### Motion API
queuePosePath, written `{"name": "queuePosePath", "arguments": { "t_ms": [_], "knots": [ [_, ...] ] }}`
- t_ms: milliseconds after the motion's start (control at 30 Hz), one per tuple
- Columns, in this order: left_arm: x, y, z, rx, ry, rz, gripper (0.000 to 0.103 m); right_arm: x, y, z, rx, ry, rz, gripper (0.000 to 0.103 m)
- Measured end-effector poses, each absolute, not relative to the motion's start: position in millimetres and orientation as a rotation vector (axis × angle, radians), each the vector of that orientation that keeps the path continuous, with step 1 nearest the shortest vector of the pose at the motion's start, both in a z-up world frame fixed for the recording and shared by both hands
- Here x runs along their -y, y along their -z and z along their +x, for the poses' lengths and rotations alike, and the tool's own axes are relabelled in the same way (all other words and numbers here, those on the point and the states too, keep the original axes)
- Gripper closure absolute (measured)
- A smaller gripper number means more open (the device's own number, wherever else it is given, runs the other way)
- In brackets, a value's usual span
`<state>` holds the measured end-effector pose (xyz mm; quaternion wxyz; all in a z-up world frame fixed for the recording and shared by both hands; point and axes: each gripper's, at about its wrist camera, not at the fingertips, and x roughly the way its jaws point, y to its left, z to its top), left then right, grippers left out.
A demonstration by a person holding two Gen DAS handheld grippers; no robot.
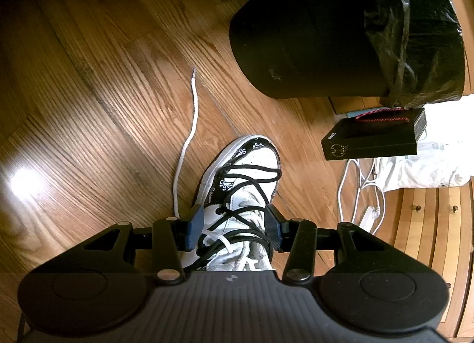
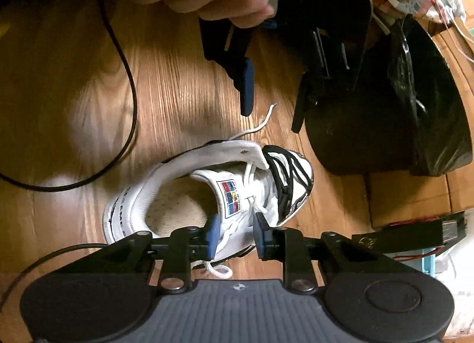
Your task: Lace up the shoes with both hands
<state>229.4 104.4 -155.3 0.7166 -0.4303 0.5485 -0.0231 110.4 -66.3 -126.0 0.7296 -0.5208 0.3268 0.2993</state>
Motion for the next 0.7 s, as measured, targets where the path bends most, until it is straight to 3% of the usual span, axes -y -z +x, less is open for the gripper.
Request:
{"name": "queuePosePath", "arguments": {
  "t_ms": [367,700],
  "knots": [
    [-104,156,229,-1.214,0.064,-0.977,0.055,65,140,94,-0.615,-0.637,-1.353,0.080],
    [-103,153,228,-1.206,0.067,-0.986,0.050,77,126,103,-0.677,-0.578,-1.242,0.077]
  ]
}}
